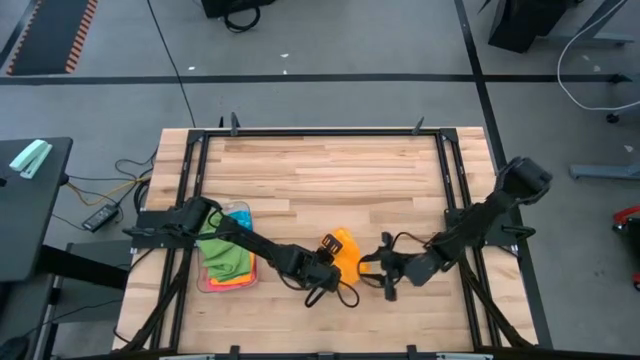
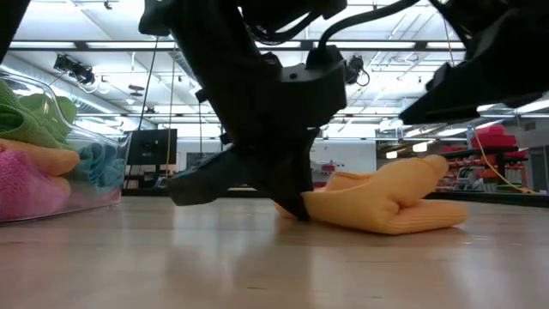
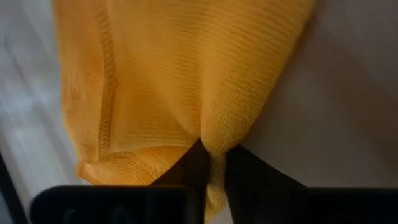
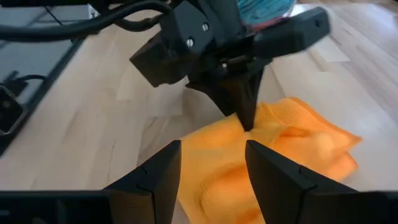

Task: Fold microfiber towels
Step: Fold the yellow microfiber cloth

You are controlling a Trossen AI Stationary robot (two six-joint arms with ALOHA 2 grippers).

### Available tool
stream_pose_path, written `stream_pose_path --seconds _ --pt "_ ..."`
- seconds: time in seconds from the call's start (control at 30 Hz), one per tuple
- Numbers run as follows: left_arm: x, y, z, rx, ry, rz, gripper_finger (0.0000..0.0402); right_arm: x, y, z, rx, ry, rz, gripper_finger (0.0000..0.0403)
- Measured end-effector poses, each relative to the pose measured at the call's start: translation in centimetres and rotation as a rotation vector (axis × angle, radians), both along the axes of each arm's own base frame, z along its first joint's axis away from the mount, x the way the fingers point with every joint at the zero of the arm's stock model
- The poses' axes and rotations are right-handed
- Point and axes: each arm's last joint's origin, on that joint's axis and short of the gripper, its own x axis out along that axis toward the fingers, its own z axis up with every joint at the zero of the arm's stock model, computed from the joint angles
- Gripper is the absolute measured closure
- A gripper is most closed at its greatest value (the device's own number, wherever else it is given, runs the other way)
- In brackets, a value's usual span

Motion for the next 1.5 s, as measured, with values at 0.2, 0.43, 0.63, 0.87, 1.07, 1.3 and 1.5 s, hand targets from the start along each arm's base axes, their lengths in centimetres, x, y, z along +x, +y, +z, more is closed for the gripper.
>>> stream_pose_path --seconds 0.2,0.43,0.63,0.87,1.07,1.3,1.5 --pt "-0.7 0.2 0.3 0.07 0.096 -0.088 0.0296 3.3 1.1 -0.5 -0.046 0.02 -0.029 0.0215" --pt "-1.9 -0.5 2.3 0.037 0.112 -0.104 0.0262 3.6 0.5 -0.5 -0.124 0.099 -0.059 0.0215" --pt "-2.6 -1.9 4.0 -0.079 0.065 -0.093 0.0251 2.5 0.0 0.4 -0.139 0.163 -0.076 0.0215" --pt "-2.2 -2.3 4.2 -0.232 -0.002 0.011 0.0262 1.8 -1.1 -0.5 -0.175 0.277 -0.14 0.0215" --pt "-3.0 -3.3 4.5 -0.287 0.02 0.035 0.0279 1.4 -1.3 -1.7 -0.18 0.34 -0.165 0.0215" --pt "-4.5 -5.7 6.1 -0.317 -0.012 -0.018 0.0296 2.0 -0.9 -3.9 -0.173 0.36 -0.166 0.0215" --pt "-5.2 -6.2 6.4 -0.322 -0.011 0.013 0.0305 3.8 0.3 -5.5 -0.078 0.279 -0.106 0.0215"
